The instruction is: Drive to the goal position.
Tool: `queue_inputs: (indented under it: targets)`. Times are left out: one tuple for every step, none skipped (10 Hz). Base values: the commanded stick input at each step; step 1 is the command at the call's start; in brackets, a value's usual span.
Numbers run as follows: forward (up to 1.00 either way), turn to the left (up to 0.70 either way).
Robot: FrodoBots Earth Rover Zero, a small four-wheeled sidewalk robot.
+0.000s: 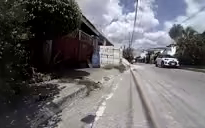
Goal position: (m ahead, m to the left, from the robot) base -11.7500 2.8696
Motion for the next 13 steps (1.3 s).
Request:
queue_inputs:
  targets:
    - [0.0, 0.0]
    - [0.0, 0.0]
    - [0.0, 0.0]
    - [0.0, 0.0]
    - [0.16, 0.0]
    - [0.61, 0.0]
    - [0.7, 0.0]
    - [0.7, 0.0]
    - [0.7, 0.0]
    - [0.7, -0.01]
    - [0.7, -0.13]
    - [0.7, -0.35]
    - [0.63, -0.39]
